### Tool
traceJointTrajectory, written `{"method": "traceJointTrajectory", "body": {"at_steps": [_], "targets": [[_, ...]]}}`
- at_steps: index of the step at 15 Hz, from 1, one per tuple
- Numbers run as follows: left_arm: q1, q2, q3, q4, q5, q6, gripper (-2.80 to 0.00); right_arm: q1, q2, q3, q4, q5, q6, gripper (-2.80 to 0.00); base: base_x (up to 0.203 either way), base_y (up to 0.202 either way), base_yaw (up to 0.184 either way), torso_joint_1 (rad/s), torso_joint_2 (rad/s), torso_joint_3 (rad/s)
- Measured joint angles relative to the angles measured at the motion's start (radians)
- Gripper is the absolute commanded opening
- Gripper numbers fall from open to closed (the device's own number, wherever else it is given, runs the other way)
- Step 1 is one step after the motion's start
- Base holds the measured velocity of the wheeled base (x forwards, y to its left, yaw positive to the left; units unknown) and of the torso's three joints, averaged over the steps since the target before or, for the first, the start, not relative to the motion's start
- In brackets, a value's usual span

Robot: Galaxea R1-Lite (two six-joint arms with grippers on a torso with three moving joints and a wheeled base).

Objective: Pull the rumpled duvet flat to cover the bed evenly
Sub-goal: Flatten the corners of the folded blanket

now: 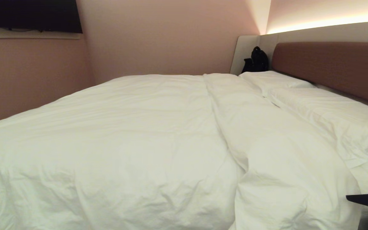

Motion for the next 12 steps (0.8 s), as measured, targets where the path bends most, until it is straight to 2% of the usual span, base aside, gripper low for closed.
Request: {"method": "traceJointTrajectory", "body": {"at_steps": [7, 12], "targets": [[0.0, 0.0, 0.0, 0.0, 0.0, 0.0, -2.8, 0.045, 0.042, 0.003, -0.001, 0.032, -0.001, 0.0, 0.0, 0.0, 0.0, 0.0, 0.0, 0.0], [0.0, 0.0, 0.0, -0.001, 0.0, 0.0, -2.8, 0.139, 0.072, -0.005, -0.01, 0.02, 0.006, 0.0, 0.0, 0.0, 0.0, 0.0, 0.0, 0.0]]}}
